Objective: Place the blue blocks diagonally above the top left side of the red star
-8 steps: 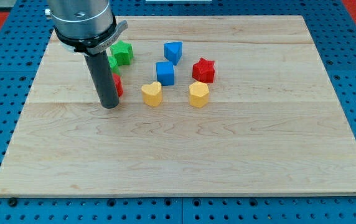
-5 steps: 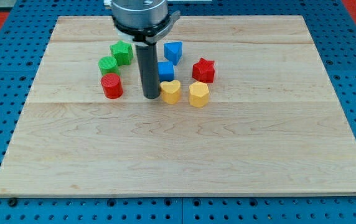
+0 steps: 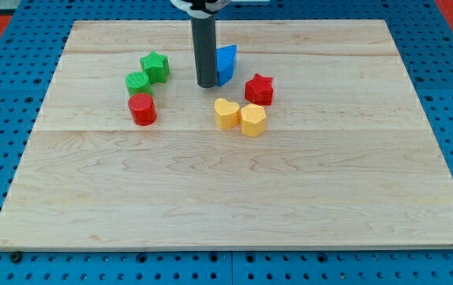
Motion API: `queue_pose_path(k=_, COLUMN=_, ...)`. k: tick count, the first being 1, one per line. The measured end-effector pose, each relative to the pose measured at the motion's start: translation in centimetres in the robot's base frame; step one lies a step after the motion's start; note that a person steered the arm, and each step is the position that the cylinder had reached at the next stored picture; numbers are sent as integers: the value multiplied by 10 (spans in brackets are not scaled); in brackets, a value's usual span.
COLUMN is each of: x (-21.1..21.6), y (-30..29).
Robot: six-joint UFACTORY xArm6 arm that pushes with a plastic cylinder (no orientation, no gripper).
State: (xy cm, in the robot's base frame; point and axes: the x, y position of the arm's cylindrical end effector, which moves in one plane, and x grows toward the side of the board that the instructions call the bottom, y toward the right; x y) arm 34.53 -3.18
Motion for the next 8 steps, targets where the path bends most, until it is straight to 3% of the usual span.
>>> queue_pose_path(k=4, x=-62, y=-14)
queue_pose_path(k=7, x=-111, y=33)
queue_pose_path(k=8, x=-106, y=84)
